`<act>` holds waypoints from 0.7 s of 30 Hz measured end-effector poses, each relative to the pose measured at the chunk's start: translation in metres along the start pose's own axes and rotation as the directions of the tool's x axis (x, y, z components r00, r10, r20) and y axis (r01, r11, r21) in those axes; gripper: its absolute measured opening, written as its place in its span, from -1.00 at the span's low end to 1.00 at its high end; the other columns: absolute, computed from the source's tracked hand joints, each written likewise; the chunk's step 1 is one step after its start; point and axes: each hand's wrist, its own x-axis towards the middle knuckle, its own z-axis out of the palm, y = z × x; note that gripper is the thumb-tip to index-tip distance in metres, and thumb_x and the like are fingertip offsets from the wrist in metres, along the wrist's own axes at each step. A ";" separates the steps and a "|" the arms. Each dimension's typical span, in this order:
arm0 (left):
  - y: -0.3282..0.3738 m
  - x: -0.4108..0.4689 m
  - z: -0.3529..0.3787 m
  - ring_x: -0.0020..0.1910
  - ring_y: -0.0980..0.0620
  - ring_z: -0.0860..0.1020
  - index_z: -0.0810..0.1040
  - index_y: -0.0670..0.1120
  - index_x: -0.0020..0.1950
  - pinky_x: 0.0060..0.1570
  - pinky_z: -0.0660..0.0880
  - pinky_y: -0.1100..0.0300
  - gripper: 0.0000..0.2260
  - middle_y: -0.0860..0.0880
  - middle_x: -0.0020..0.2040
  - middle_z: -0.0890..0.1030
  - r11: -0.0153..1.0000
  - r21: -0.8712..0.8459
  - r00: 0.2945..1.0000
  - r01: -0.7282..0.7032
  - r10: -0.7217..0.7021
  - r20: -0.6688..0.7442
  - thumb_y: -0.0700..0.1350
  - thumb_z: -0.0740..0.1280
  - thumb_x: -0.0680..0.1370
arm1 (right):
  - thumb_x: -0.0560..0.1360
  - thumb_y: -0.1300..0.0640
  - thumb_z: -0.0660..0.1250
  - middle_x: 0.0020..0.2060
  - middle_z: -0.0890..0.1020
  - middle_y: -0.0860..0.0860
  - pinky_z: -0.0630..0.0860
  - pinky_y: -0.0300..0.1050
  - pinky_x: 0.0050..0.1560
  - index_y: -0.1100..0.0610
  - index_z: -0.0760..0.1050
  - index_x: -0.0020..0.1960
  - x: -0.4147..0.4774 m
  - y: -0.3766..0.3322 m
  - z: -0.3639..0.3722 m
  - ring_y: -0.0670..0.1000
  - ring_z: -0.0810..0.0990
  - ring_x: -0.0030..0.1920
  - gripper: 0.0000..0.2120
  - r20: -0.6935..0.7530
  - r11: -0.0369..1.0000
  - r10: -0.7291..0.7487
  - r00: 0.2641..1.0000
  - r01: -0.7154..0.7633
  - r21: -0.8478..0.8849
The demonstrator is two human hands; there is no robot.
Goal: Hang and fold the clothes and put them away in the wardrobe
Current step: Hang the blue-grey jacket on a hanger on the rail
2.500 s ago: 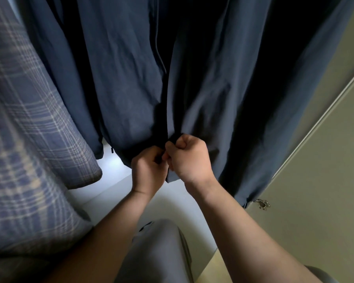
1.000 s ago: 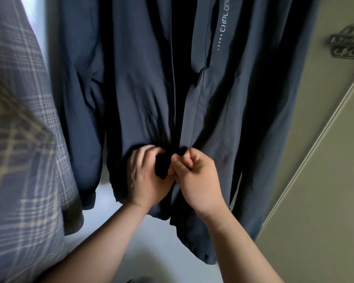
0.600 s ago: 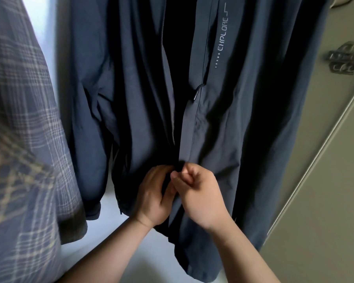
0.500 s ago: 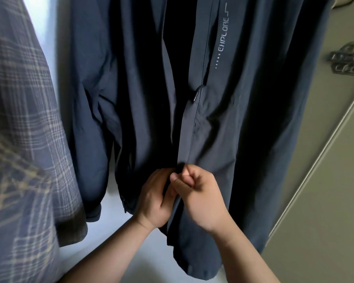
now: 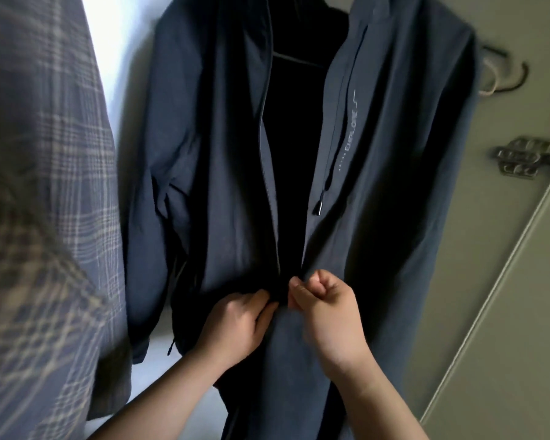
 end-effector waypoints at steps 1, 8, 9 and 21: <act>-0.002 0.001 0.000 -0.38 -0.18 0.57 0.55 -0.12 -0.22 -0.44 0.48 0.04 -0.69 -0.10 -0.36 0.58 1.000 0.003 1.000 0.017 -0.017 -0.006 0.00 0.21 0.63 | 0.57 0.40 0.33 -0.50 0.41 -0.03 0.35 -0.34 -0.39 -0.04 0.18 -0.38 0.007 -0.009 -0.001 -0.13 0.37 -0.45 -0.46 -0.023 0.999 -0.025 0.999 0.025 0.028; 0.016 0.032 -0.008 -0.43 -0.18 0.58 0.52 -0.08 -0.23 -0.53 0.46 0.10 -0.70 -0.09 -0.40 0.58 0.993 -0.021 0.985 0.118 -0.120 -0.122 0.11 0.26 0.54 | 0.58 0.32 0.35 -0.45 0.58 0.01 0.41 -0.32 -0.30 0.06 0.20 -0.34 0.024 -0.046 -0.002 -0.12 0.49 -0.40 -0.55 0.002 0.967 -0.201 0.980 0.198 -0.161; 0.021 0.042 -0.011 -0.42 -0.13 0.57 0.52 -0.06 -0.19 -0.51 0.44 0.11 -0.69 -0.05 -0.38 0.59 0.991 -0.043 0.980 0.126 -0.131 -0.151 0.17 0.27 0.55 | 0.58 0.31 0.34 -0.46 0.58 0.02 0.40 -0.31 -0.33 0.07 0.20 -0.33 0.023 -0.047 -0.002 -0.12 0.48 -0.41 -0.57 -0.002 0.965 -0.200 0.980 0.197 -0.176; 0.029 0.081 -0.010 -0.46 -0.18 0.51 0.45 -0.10 -0.35 -0.49 0.44 0.05 -0.66 -0.11 -0.44 0.49 0.987 0.123 0.954 -0.103 0.133 -0.269 -0.04 0.27 0.61 | 0.57 0.29 0.34 -0.41 0.59 0.11 0.35 -0.11 -0.30 -0.04 0.19 -0.39 0.040 -0.084 -0.008 -0.05 0.43 -0.45 -0.50 -0.117 0.979 -0.201 0.973 0.196 -0.051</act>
